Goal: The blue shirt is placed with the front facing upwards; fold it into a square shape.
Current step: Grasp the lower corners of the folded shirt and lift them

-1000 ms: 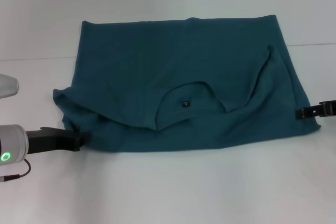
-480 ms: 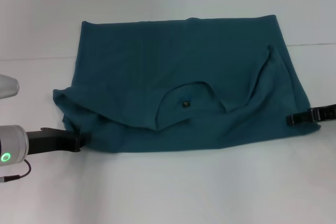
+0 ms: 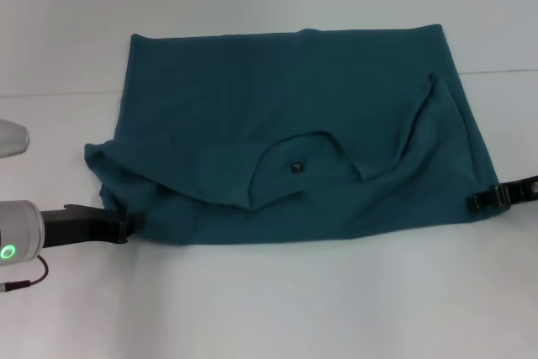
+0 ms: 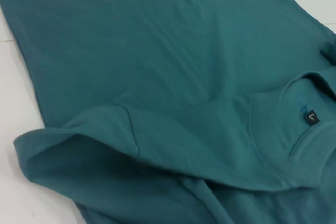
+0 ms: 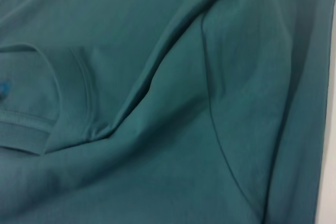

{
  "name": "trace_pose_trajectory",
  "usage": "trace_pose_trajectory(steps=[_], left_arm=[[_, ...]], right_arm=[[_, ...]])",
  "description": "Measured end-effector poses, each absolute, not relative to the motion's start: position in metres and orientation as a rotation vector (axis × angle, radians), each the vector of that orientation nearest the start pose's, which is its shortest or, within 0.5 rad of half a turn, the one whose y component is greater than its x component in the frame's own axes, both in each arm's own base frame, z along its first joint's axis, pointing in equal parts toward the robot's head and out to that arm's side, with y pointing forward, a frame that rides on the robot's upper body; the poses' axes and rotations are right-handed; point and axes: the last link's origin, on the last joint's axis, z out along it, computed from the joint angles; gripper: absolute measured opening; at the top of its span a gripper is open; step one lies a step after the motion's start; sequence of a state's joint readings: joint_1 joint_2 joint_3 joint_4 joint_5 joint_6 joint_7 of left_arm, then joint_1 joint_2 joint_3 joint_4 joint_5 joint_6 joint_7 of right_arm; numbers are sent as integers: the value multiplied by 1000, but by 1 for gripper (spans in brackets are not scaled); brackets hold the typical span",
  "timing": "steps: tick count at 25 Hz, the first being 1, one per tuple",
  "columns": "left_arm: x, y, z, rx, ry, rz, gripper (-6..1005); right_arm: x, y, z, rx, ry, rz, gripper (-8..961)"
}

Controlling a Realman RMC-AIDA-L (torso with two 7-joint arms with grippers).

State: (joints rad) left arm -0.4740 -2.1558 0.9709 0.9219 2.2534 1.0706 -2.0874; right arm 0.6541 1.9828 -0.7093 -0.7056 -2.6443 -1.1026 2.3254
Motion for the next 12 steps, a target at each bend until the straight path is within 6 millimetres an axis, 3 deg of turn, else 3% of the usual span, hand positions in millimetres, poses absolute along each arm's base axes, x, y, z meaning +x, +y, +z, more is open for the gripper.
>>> trace_pose_trajectory(steps=[4,12], left_arm=[[-280,367,-15,-2332,-1160,-218,54],[-276,365,-10,-2358,-1163,-233,53]], right_arm=[[337,390,51,-2092,1413,-100,438],[340,384,65,-2079,1434,-57,201]])
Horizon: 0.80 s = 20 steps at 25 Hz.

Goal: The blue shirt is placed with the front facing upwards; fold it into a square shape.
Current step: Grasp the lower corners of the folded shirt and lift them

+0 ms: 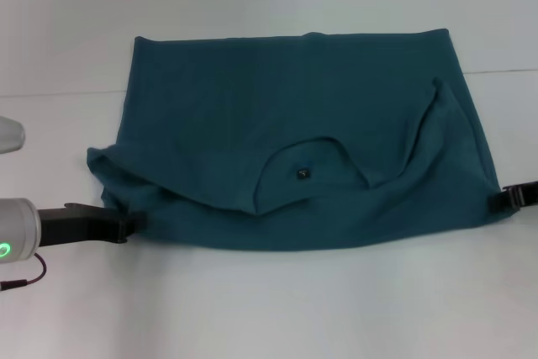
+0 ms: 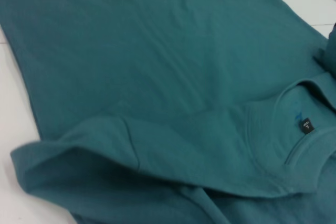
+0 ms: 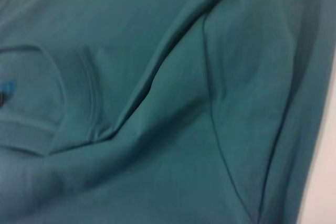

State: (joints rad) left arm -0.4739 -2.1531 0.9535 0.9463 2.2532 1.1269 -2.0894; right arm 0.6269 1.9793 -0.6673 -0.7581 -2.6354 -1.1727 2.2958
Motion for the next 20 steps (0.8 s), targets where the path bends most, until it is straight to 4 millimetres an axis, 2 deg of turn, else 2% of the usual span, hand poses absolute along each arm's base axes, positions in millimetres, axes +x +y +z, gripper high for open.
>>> trace_pose_trajectory(steps=[5,10,14,18,20], left_arm=[[-274,363,0,-2371,-1178,-265,53],[-265,368,10,-2393,-1174,-298,54],[-247,389,28,-2396,-1138,-303,55],[-217,422,55,-2394,-1070,-334,54],[-211,428,61,-2402,-1069,-351,54]], right_arm=[[339,381,80,-2064,1451,54,66],[333,386,90,-2052,1451,133,66],[319,404,112,-2024,1428,186,66],[298,428,142,-1976,1400,239,66],[290,433,153,-1971,1390,254,66]])
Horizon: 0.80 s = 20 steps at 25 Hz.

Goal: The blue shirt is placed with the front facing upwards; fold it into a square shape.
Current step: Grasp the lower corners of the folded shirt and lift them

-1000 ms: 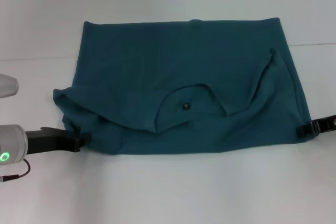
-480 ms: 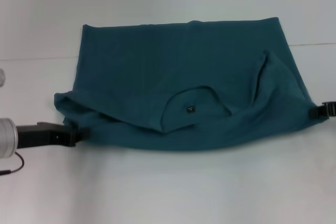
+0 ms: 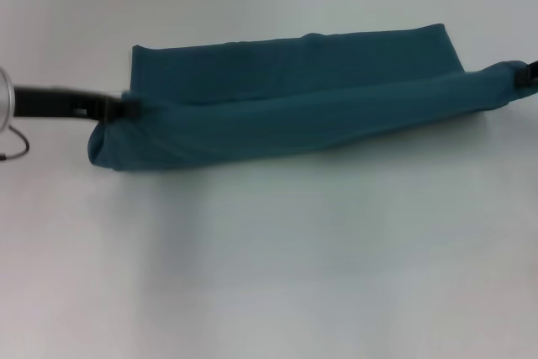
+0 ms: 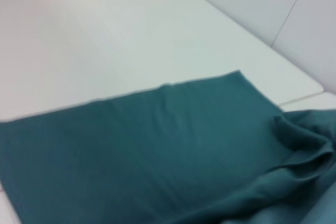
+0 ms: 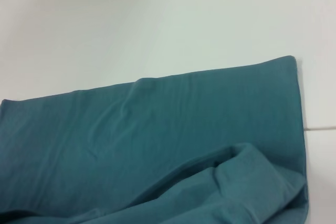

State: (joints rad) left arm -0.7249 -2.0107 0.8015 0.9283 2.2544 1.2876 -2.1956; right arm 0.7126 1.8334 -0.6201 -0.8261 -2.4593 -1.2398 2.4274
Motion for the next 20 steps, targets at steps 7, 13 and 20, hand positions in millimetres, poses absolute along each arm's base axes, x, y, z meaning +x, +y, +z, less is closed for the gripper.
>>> trace_pose_trajectory(steps=[7,13,20], left_arm=[[-229,397,45,-2434,-1158,-366,54],[-247,378,35,-2431,-1223,-356,55],[-264,351,29,-2477,-1270,-343,55]], right_arm=[[315,400,139,-1995,1481,206,66],[329,381,130,-2003,1530,188,66],[339,359,119,-2040,1593,159,66]])
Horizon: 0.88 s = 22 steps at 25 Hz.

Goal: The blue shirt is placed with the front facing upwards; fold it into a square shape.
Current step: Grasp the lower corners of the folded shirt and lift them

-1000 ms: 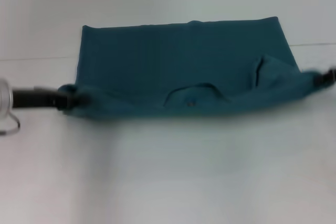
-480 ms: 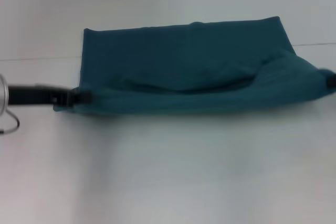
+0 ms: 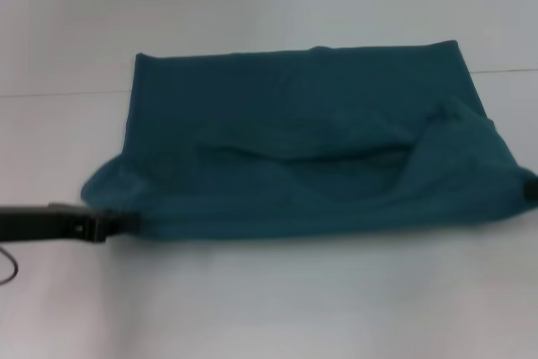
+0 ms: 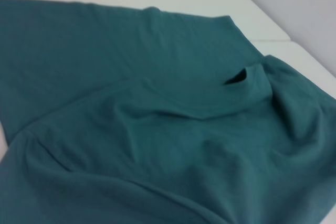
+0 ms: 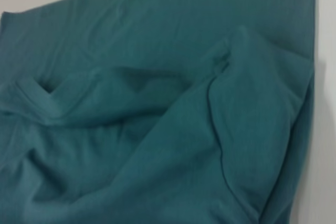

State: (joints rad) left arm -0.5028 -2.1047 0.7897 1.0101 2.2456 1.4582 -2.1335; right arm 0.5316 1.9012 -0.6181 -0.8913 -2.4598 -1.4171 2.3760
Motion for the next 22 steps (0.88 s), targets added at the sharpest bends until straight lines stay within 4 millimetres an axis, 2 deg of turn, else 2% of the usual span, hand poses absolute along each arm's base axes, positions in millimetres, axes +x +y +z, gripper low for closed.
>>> trace_pose_trajectory(steps=[6,12,13,14,22], left_arm=[[-269,320,29,-2555,-1328,-363,55],[-273,289,28,-2610,-1402,-389,55],[-274,284,28,-2619,-1414,-392,55],[-275,278,29,-2627,-1428,-393,55],[-281,244,35,-2670,-1524,-418,54]], right_arm=[[351,337,125,-2032,1633,142,66],[360,306,128,-2089,1699,153,67],[364,294,126,-2115,1729,147,67],[364,294,126,-2115,1729,147,67],[373,239,119,-2190,1844,179,67]])
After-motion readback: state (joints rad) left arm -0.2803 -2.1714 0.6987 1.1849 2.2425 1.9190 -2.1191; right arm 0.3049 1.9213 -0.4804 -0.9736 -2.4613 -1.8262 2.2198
